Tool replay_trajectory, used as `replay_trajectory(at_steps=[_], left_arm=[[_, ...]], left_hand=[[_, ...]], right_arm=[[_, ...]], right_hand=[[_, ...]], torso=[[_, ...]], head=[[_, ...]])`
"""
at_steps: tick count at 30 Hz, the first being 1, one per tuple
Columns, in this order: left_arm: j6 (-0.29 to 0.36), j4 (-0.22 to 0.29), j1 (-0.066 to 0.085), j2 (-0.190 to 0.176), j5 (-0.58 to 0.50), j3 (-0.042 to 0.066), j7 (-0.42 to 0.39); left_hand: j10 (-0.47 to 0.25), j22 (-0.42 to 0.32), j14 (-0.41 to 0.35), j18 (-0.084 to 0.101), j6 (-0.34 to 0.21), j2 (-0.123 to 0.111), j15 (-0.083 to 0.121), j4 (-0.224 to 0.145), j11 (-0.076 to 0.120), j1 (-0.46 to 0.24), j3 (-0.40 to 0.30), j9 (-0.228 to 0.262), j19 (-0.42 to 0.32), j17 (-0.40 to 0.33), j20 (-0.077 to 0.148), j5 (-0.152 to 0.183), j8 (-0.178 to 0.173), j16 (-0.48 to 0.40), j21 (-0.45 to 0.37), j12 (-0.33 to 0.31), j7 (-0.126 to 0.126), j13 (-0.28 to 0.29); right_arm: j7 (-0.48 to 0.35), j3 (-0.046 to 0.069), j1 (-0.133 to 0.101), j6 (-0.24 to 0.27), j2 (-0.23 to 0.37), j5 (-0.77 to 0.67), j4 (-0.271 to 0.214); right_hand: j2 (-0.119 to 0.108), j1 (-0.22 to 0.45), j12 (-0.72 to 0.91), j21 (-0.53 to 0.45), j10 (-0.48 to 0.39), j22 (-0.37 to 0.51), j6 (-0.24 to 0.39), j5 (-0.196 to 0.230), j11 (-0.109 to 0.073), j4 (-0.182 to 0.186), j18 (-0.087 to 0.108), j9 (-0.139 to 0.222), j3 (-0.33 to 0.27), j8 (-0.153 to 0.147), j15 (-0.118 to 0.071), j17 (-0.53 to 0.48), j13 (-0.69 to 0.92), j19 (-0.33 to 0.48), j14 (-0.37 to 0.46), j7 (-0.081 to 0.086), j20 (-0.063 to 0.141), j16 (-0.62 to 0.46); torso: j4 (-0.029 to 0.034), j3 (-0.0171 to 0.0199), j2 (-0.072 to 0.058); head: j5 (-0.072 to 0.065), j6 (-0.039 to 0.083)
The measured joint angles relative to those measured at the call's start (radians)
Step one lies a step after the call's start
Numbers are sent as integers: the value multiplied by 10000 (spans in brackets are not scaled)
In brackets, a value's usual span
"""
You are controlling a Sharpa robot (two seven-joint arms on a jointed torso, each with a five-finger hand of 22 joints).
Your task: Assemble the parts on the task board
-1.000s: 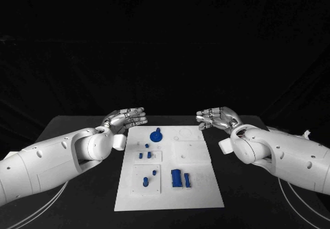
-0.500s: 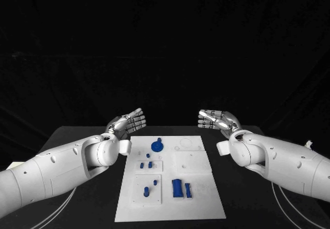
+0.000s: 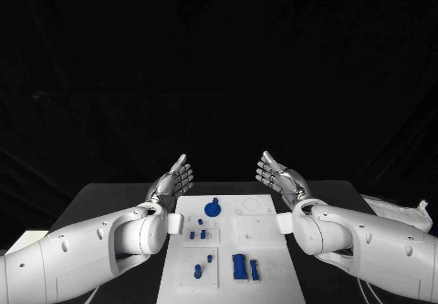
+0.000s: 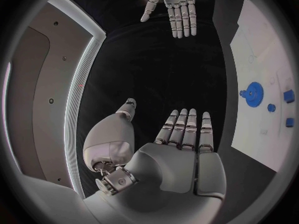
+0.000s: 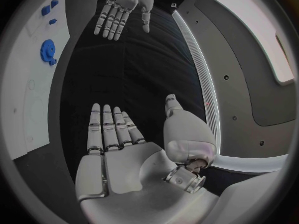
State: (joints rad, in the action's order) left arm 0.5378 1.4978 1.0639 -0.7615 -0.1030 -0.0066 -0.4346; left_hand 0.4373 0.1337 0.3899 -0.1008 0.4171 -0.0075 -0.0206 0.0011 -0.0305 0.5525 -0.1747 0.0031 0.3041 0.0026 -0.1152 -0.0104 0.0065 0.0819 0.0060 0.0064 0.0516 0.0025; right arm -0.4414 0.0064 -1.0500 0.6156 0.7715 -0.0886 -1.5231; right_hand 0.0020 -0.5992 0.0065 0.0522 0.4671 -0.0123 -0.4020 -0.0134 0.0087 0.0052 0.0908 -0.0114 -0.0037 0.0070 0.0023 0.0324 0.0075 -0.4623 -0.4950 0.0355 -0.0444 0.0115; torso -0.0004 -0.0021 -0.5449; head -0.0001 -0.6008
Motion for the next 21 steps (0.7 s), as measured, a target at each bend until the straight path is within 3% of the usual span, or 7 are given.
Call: replay_trajectory(at_steps=[3, 6, 9, 10, 13, 14, 21], left_arm=[[567, 301, -61, -82, 203, 25, -136], [1155, 547, -114, -154, 422, 44, -289], [1581, 669, -137, -187, 581, 52, -410], [1679, 682, -139, -189, 622, 52, -440], [1882, 691, -139, -191, 714, 55, -511], [1945, 692, -139, -191, 741, 55, -535], [2154, 695, -140, -193, 849, 56, -617]], left_hand=[[-448, -135, -392, 0, -423, 25, 71, -11, 108, -562, 182, -8, -306, -2, 119, 31, 0, -263, 0, -6, -174, -4], [-936, -287, -834, 346, -890, 47, 125, -10, 196, -1183, 375, -15, -645, -4, 357, 40, 1, -488, 0, -6, -320, -8], [-1326, -448, -1189, 477, -1264, 61, 157, -3, 236, -1681, 531, -15, -928, -14, 640, 39, 1, -619, 0, -6, -398, -11], [-1451, -554, -1288, 625, -1378, 64, 164, -6, 251, -1830, 574, -15, -1007, -13, 719, 39, 1, -636, 0, -6, -414, -12], [-1780, -838, -1584, 631, -1695, 68, 183, -23, 267, -2245, 687, -14, -1201, -13, 914, 39, 1, -703, 0, -6, -450, -14], [-1915, -937, -1702, 780, -1821, 69, 189, -14, 278, -2416, 757, -14, -1316, -13, 958, 39, 1, -711, 0, -6, -466, -14], [-2519, -1210, -2245, 784, -2397, 70, 200, -12, 291, -3179, 1366, -14, -1731, -13, 1092, 39, 2, -753, 1, -6, -500, -14]], right_arm=[[-153, -44, 0, 444, 51, 242, -256], [-303, -64, 0, 860, 77, 473, -421], [-410, -65, 0, 1115, 83, 620, -447], [-436, -65, 0, 1167, 86, 653, -448], [-494, -66, 0, 1291, 89, 740, -449], [-515, -66, 0, 1335, 89, 771, -449], [-582, -66, 0, 1480, 89, 868, -451]], right_hand=[[-6, 606, 0, -179, -469, 39, 410, 45, -30, 0, -307, 38, 0, 0, -6, -112, -23, 473, 501, -123, 152, -39], [-11, 1280, 0, -325, -994, 68, 862, 45, -56, 0, -538, 66, 0, 0, -12, -201, -37, 991, 1064, -219, 273, -39], [-17, 1822, 0, -380, -1423, 85, 1225, 83, -64, 0, -539, 81, 0, 0, -18, -246, -47, 1409, 1511, -270, 337, -39], [-17, 1983, 0, -406, -1542, 90, 1332, 83, -72, -15, -632, 86, 15, 0, -14, -257, -50, 1532, 1642, -282, 352, -39], [-15, 2430, 0, -406, -1898, 99, 1638, 83, -73, -27, -695, 90, 27, 0, -23, -280, -57, 1882, 2013, -315, 389, -39], [-15, 2611, 0, -433, -2044, 102, 1757, 83, -77, -27, -695, 90, 27, 0, -23, -284, -59, 2017, 2159, -318, 403, -59], [-21, 3444, 0, -447, -2693, 109, 2318, 83, -86, -27, -693, 102, 27, -36, -26, -304, -62, 2671, 2852, -347, 425, -76]], torso=[[0, 12, 5], [2, 16, 6], [3, 19, 6], [3, 19, 6], [4, 19, 7], [4, 20, 7], [4, 22, 8]], head=[[0, 5], [0, 8], [1, 8], [1, 9], [1, 9], [1, 9], [1, 9]])
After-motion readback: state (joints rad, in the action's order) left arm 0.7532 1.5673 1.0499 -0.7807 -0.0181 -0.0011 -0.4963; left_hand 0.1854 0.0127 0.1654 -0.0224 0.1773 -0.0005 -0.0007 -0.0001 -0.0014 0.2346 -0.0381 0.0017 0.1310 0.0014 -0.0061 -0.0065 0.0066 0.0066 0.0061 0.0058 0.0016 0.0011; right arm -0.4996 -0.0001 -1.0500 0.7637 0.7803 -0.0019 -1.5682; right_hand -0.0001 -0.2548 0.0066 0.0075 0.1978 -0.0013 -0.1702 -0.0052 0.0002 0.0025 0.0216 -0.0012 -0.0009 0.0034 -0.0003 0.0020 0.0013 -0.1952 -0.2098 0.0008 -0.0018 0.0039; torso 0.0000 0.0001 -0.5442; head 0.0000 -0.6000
